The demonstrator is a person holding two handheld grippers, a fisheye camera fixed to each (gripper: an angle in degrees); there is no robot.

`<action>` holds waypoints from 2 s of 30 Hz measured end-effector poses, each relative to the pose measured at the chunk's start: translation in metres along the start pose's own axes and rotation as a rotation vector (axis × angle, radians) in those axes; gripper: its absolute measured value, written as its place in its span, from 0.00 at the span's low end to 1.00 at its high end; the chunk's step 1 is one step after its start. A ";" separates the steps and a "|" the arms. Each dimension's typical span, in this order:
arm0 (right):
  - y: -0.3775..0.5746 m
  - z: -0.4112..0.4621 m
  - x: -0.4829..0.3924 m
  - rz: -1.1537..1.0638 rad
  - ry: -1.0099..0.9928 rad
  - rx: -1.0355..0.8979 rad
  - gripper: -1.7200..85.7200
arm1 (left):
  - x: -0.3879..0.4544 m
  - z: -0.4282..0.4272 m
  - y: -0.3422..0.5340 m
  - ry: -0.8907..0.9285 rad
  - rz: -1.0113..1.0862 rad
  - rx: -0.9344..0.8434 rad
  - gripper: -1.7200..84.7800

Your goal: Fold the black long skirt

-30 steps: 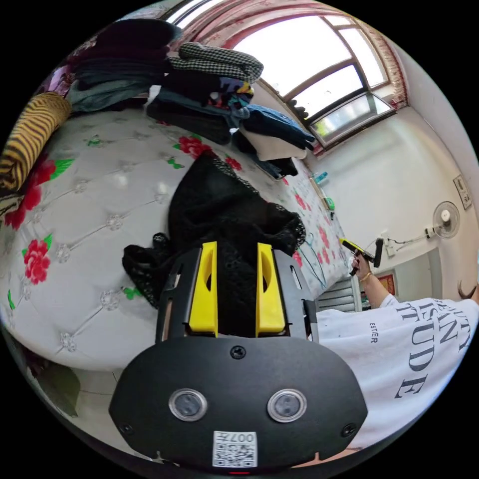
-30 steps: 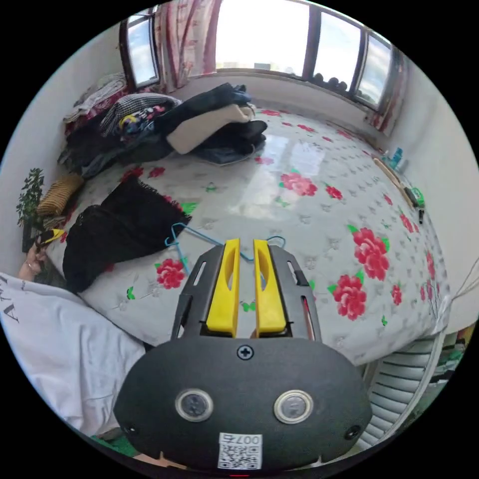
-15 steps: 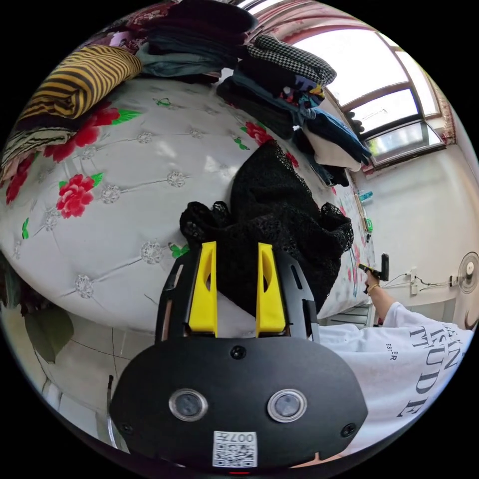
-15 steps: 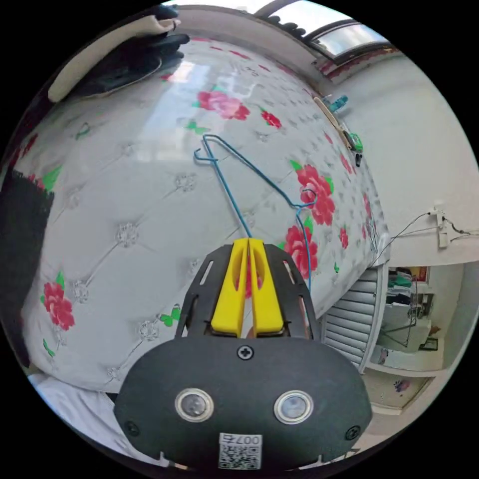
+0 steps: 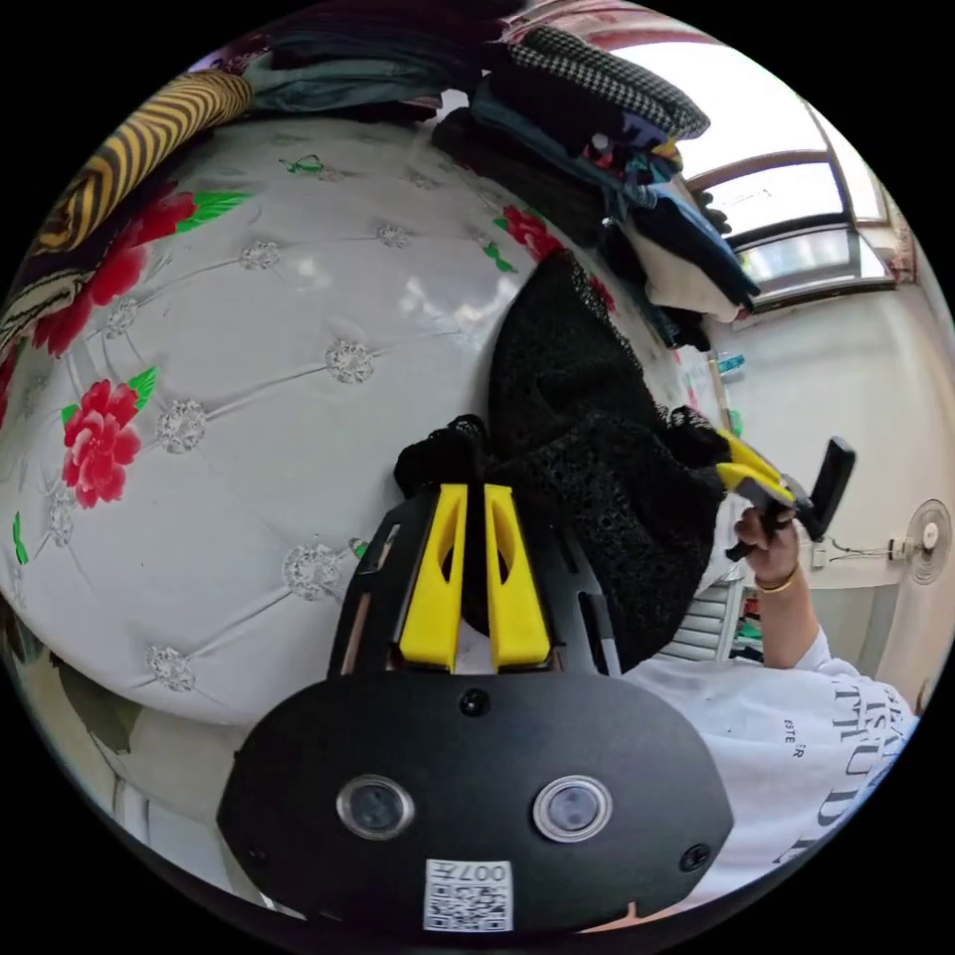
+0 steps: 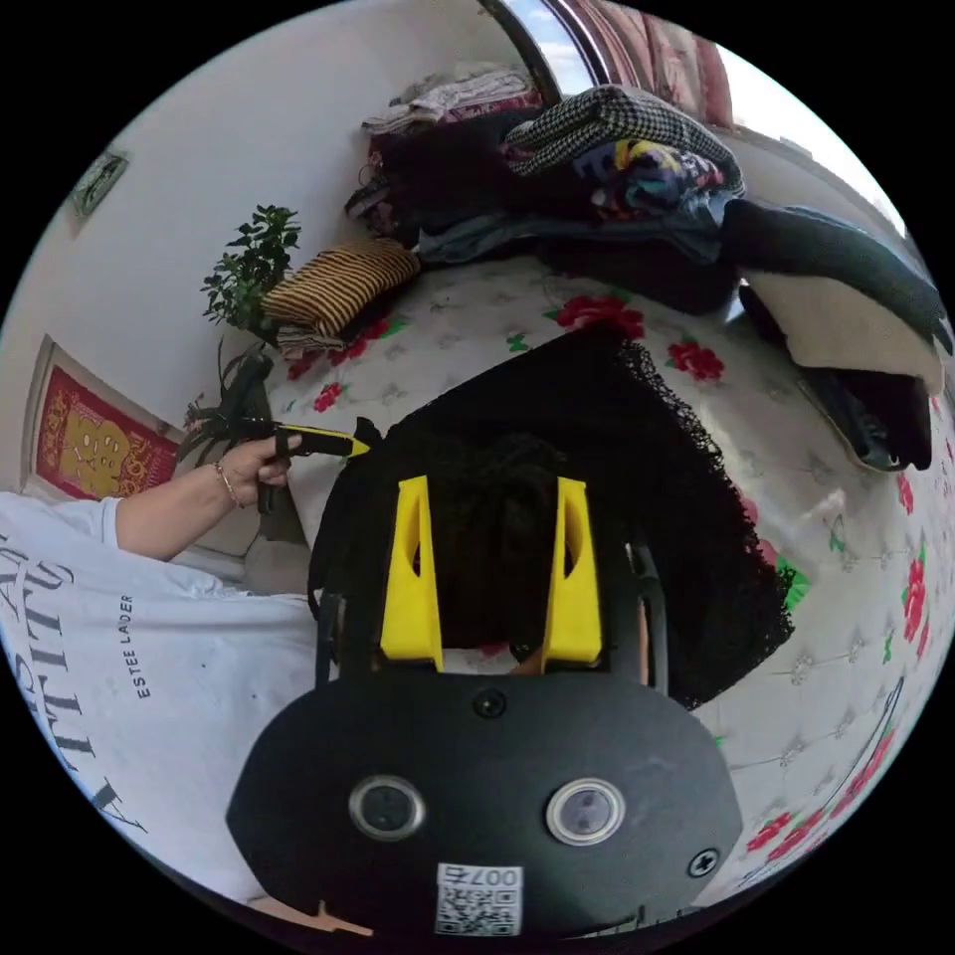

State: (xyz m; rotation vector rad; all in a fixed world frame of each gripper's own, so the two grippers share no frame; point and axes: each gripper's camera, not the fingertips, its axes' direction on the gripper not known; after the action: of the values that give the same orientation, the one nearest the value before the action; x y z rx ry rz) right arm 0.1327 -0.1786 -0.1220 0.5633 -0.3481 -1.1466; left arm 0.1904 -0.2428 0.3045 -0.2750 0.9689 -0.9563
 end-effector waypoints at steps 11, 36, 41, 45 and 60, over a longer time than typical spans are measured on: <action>0.100 -0.212 -0.103 -0.050 0.225 0.504 0.02 | 0.111 -0.243 0.110 0.291 0.393 0.551 0.01; 0.241 -0.061 -0.120 0.210 -0.021 0.281 0.22 | 0.244 -0.214 0.322 0.436 0.889 0.235 0.01; 0.212 0.023 -0.108 0.073 0.005 0.036 0.21 | 0.244 -0.225 0.352 0.389 0.786 0.325 0.01; 0.210 0.046 -0.088 0.091 -0.217 0.021 0.05 | 0.243 -0.224 0.368 0.349 0.658 0.368 0.01; 0.352 -0.367 -0.248 -0.530 0.242 1.176 0.02 | 0.400 -0.390 0.475 0.426 0.931 1.117 0.01</action>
State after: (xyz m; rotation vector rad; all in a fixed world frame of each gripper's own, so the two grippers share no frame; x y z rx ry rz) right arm 0.4999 0.2437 -0.2077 1.8948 -0.6825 -1.2797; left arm 0.2326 -0.2058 -0.4269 1.2601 0.6694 -0.5443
